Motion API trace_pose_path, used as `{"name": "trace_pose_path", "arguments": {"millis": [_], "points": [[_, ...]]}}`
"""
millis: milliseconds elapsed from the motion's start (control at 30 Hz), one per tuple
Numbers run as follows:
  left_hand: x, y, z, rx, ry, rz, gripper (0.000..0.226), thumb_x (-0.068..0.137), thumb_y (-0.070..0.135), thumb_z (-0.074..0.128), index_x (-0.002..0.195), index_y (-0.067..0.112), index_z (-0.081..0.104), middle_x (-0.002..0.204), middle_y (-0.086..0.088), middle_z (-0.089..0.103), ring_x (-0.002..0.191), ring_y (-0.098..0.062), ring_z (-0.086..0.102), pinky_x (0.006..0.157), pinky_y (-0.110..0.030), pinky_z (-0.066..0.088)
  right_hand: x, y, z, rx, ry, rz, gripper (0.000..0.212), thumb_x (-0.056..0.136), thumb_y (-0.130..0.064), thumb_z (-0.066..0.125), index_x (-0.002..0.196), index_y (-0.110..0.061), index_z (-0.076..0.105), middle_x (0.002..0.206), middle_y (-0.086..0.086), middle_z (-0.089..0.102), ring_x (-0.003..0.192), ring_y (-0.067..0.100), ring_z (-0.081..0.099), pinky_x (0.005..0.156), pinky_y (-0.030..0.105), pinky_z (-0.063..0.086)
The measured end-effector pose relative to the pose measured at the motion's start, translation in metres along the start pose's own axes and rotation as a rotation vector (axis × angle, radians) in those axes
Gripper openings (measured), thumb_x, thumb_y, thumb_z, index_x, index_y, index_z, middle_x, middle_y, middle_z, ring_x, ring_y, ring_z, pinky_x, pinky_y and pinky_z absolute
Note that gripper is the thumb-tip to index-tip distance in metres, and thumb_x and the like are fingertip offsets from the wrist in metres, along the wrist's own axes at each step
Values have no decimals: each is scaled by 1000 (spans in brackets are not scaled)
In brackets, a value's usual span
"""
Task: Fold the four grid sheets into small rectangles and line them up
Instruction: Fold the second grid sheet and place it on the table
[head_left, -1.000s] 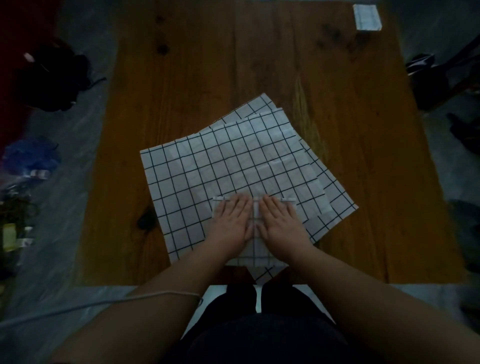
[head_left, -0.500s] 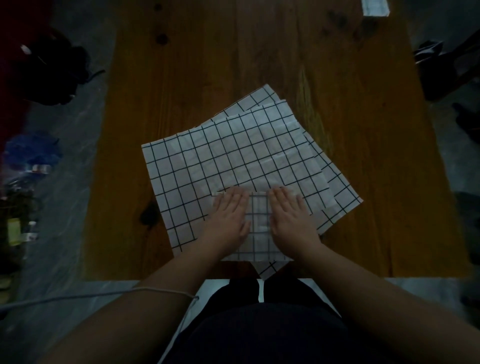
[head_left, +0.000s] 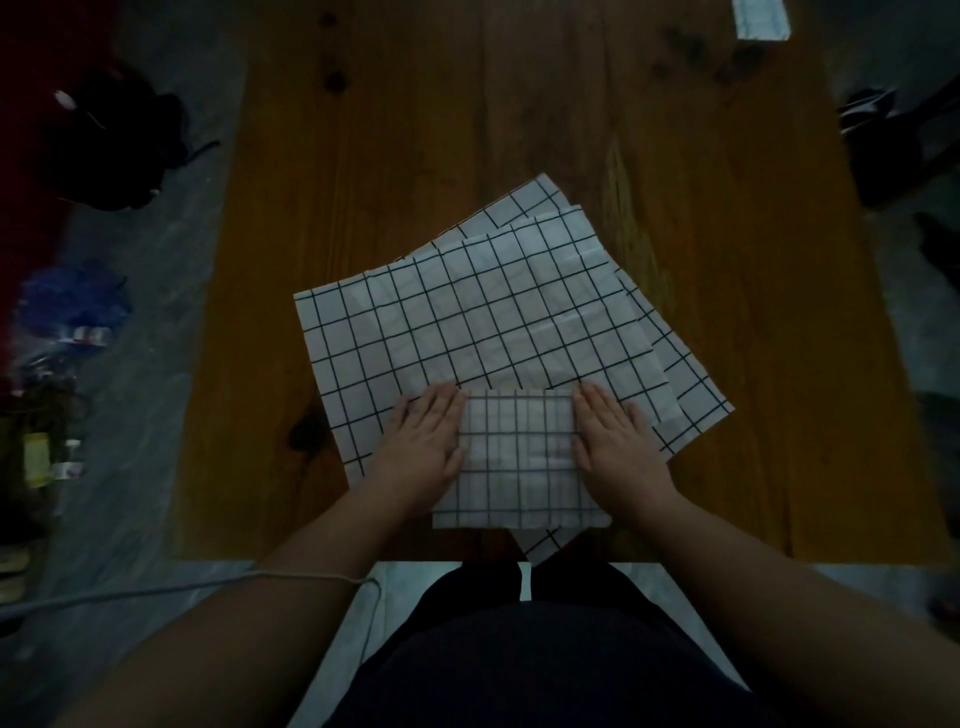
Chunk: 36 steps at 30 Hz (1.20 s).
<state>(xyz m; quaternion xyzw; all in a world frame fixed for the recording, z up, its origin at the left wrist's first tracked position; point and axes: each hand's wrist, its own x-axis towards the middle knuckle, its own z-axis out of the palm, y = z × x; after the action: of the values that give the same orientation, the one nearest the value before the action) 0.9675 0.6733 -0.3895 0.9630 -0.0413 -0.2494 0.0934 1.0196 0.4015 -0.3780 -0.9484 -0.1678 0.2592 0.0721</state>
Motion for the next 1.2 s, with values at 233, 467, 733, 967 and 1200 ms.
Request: {"name": "trace_pose_path", "arguments": {"millis": [233,467,733,967,1200], "points": [[2,12,-9,-73,69,-41,75,102,43,42,160,21,0,169,-2,-3,154,-20,-12,120,-38,-15,19,-6,-21,41,181,17,47,100,-34,50,146,-25,45,145,-2,52,135,19,42,115,38,31],[31,37,-28,-164,67,42,78,97,34,61,159,27,15,167,3,13,154,-20,2,122,-34,0,49,-5,-42,53,-64,45,22,92,-29,66,115,-28,63,117,-3,61,110,19,53,92,35,48],[41,52,-69,-222,45,192,49,93,32,67,140,27,54,140,4,54,134,-18,40,114,-37,28,22,-20,-76,461,-65,72,3,96,-25,63,97,-28,62,95,-9,64,91,8,61,71,26,51],[25,42,-111,-627,-110,88,8,95,35,66,100,29,69,98,10,68,95,-9,64,89,-38,55,-7,-20,-112,900,126,121,19,95,-23,66,112,-28,60,112,-2,62,97,13,65,71,22,54],[-12,53,-138,-870,112,61,15,101,27,58,97,20,71,91,-7,68,87,-23,64,82,-49,53,-41,-41,-99,727,441,65,43,96,-17,62,137,-22,51,130,-17,45,123,4,43,104,34,43]]}}
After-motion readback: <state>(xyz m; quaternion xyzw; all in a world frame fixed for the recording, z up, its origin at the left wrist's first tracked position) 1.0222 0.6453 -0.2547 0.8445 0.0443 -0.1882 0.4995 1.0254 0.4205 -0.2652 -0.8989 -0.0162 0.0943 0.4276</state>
